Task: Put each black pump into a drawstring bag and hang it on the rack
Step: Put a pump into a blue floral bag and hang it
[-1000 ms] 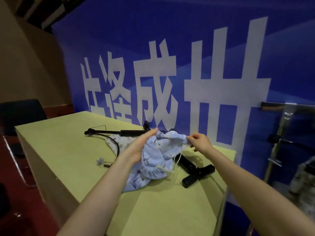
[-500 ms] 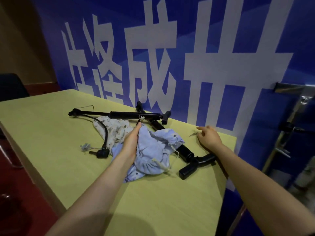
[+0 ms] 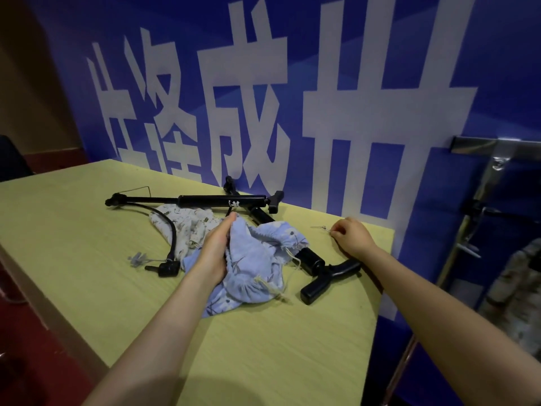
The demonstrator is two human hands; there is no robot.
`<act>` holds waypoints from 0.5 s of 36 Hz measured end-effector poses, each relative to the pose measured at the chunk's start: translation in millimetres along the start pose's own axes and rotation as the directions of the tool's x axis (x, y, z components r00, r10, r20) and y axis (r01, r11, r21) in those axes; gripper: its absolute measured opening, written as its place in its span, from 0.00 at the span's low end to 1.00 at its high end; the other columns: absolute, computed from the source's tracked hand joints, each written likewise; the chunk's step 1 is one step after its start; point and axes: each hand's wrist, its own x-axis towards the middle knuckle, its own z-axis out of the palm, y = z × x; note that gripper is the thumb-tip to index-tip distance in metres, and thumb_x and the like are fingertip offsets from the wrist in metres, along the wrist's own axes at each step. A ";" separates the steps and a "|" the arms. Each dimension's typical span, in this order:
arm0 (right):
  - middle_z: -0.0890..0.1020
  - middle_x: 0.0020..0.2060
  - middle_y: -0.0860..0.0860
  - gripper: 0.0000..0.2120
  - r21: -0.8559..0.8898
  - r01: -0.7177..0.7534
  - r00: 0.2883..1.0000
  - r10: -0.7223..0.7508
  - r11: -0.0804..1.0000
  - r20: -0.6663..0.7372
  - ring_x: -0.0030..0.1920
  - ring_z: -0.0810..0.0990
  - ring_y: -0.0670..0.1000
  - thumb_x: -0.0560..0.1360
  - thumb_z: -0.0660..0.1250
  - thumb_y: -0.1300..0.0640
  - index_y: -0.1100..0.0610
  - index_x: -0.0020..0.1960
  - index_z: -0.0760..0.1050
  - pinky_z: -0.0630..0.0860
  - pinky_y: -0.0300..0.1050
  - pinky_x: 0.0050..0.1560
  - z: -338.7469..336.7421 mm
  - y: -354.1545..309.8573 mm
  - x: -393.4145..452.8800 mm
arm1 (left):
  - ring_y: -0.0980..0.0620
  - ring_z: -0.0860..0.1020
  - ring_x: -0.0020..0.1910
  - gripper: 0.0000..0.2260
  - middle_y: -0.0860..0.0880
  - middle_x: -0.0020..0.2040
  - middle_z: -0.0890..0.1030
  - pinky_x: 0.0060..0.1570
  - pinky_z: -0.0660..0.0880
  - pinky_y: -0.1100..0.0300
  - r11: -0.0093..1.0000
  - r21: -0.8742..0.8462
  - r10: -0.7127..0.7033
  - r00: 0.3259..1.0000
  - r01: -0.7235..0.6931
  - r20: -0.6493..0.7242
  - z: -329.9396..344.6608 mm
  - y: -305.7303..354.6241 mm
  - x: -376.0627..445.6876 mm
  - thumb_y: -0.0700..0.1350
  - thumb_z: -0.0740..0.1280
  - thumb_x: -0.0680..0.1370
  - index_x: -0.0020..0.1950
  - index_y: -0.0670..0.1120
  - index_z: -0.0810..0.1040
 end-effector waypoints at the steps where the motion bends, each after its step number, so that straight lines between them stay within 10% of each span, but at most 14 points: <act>1: 0.78 0.51 0.53 0.09 0.073 -0.036 0.999 0.034 0.997 0.023 0.48 0.74 0.49 0.80 0.63 0.57 0.60 0.57 0.78 0.70 0.41 0.50 -3.9 -2.1 -4.6 | 0.38 0.78 0.60 0.22 0.35 0.60 0.79 0.64 0.73 0.43 1.000 0.013 0.005 1.000 -0.005 -0.006 0.2 0.7 -2.3 0.57 0.67 0.77 0.60 0.40 0.77; 9: 0.79 0.37 0.50 0.07 0.705 0.070 0.998 -0.046 0.705 -0.053 0.38 0.77 0.49 0.82 0.59 0.60 0.57 0.48 0.74 0.75 0.39 0.40 -36.1 -94.8 -65.4 | 0.41 0.81 0.58 0.36 0.41 0.60 0.81 0.64 0.73 0.45 0.995 0.090 0.045 0.999 -0.042 -0.024 7.2 7.7 -16.7 0.65 0.73 0.64 0.66 0.46 0.77; 13: 0.81 0.44 0.50 0.07 0.779 0.106 0.979 -0.200 0.618 0.025 0.46 0.81 0.49 0.82 0.57 0.59 0.56 0.49 0.73 0.80 0.42 0.49 -17.6 -144.6 -109.1 | 0.44 0.81 0.57 0.33 0.34 0.63 0.77 0.63 0.73 0.47 1.000 0.005 -0.006 0.999 0.006 0.048 20.8 13.9 -41.3 0.64 0.66 0.75 0.72 0.42 0.70; 18: 0.77 0.44 0.51 0.07 0.715 0.098 0.970 -0.227 0.692 0.086 0.44 0.75 0.47 0.83 0.56 0.57 0.58 0.51 0.72 0.74 0.41 0.47 24.8 -155.7 -128.1 | 0.46 0.84 0.44 0.23 0.41 0.45 0.85 0.50 0.76 0.50 0.997 0.038 0.059 0.992 -0.064 0.110 26.6 19.9 -88.1 0.57 0.56 0.82 0.54 0.39 0.81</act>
